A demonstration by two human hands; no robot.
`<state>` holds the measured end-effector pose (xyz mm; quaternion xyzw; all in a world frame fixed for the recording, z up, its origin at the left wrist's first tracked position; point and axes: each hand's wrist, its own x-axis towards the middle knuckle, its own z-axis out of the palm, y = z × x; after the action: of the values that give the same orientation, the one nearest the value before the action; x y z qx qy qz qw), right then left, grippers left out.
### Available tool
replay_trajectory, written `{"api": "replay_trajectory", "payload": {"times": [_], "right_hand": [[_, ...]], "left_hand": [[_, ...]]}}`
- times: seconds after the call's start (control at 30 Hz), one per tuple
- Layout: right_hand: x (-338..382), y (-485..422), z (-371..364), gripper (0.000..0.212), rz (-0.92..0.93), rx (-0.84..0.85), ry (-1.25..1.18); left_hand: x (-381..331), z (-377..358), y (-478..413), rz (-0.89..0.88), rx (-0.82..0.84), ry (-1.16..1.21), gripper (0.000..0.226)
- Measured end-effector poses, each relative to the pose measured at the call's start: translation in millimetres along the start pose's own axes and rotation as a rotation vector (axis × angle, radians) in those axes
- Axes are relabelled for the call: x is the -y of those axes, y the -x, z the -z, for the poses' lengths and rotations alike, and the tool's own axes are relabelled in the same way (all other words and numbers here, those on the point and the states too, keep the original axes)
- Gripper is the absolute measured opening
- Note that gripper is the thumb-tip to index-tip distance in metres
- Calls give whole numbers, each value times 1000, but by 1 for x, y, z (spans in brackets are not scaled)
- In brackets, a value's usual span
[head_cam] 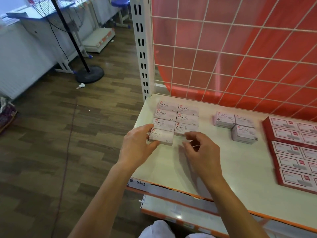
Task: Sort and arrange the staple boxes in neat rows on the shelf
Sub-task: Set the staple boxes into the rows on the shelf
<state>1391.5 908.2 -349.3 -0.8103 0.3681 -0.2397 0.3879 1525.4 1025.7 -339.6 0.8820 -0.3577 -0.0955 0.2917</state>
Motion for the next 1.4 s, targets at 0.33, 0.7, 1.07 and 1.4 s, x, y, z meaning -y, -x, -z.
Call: {"api": "replay_trajectory", "payload": {"times": [0.33, 0.7, 1.07, 1.4], "right_hand": [[-5, -21, 13, 36, -120, -16, -2], [0, -27, 15, 37, -174, -25, -6], [2, -47, 15, 37, -193, 47, 42], [3, -62, 17, 33, -233, 58, 10]], "left_hand": [[-12, 11, -6, 88, 44, 173, 45], [-10, 8, -26, 167, -47, 98, 44], [-20, -8, -55, 196, -33, 63, 40], [-34, -11, -73, 194, 29, 45, 25]]}}
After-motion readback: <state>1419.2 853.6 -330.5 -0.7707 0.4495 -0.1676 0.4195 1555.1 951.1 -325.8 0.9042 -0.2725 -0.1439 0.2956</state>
